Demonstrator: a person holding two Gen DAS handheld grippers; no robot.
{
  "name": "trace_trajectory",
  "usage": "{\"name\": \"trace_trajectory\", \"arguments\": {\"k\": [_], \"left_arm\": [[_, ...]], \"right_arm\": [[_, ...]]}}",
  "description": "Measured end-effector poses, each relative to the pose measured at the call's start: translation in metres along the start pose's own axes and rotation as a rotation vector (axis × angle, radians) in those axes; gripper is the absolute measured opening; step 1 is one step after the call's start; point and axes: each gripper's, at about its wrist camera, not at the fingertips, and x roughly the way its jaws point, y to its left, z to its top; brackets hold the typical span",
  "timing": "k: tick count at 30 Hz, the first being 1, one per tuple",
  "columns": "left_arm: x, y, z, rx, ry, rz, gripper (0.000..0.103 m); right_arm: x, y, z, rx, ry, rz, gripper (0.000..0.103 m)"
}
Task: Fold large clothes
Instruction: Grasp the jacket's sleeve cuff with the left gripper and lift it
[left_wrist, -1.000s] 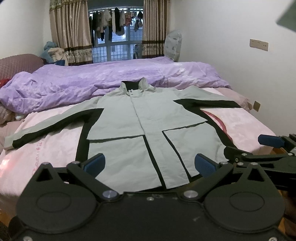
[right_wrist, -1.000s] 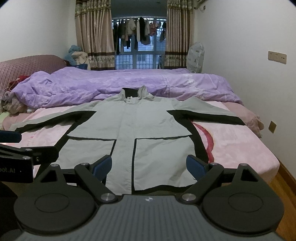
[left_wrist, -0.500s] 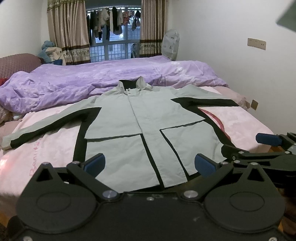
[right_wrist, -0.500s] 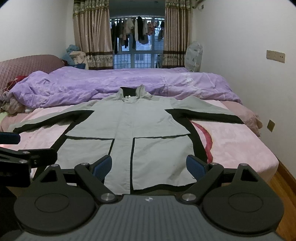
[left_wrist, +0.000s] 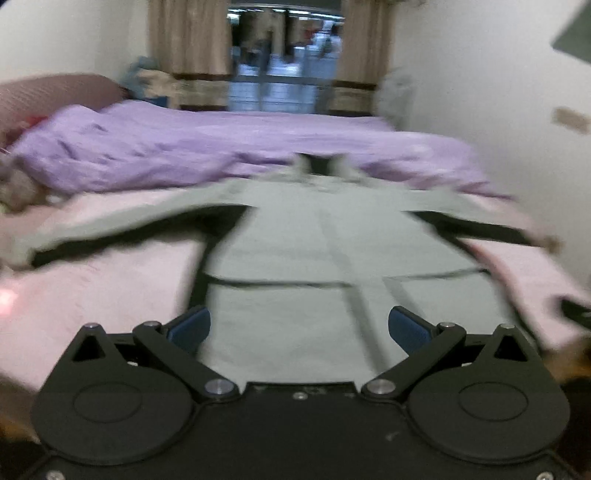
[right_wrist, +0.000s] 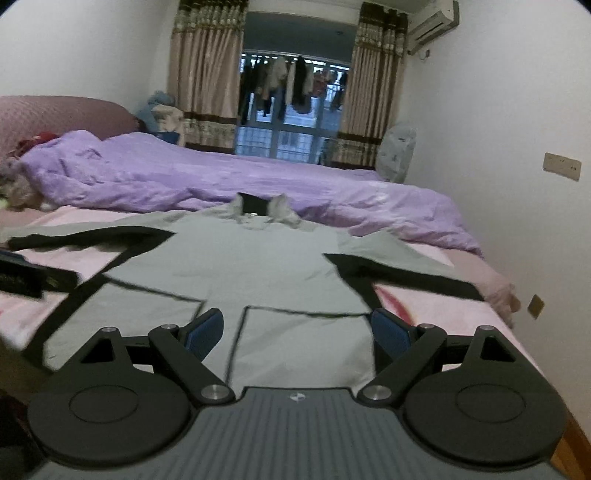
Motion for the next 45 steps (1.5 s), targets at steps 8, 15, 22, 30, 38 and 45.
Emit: {"name": "trace_trajectory", "arguments": {"k": [8, 15, 22, 30, 38, 45], "left_arm": [[0.100, 0.148, 0.071, -0.058, -0.007, 0.320, 0.103], [0.162, 0.327, 0.087, -0.254, 0.085, 0.523, 0.103], [0.219, 0.441, 0.072, -0.459, 0.138, 0.569, 0.103], [0.248, 0.496, 0.055, -0.628, 0.205, 0.563, 0.103], [0.258, 0.490, 0.046, -0.622, 0.181, 0.516, 0.016], [0.243, 0.474, 0.078, -0.592, 0.080, 0.473, 0.006]], "right_arm": [[0.083, -0.027, 0.021, 0.105, 0.097, -0.028, 0.103], [0.135, -0.035, 0.033, 0.135, 0.097, -0.068, 0.103], [0.205, -0.065, 0.036, 0.164, 0.180, -0.083, 0.093], [0.263, -0.087, 0.044, 0.218, 0.251, -0.090, 0.091], [0.296, -0.068, 0.044, 0.111, 0.325, -0.040, 0.070], [0.307, -0.080, 0.044, 0.173, 0.351, -0.024, 0.070]]}}
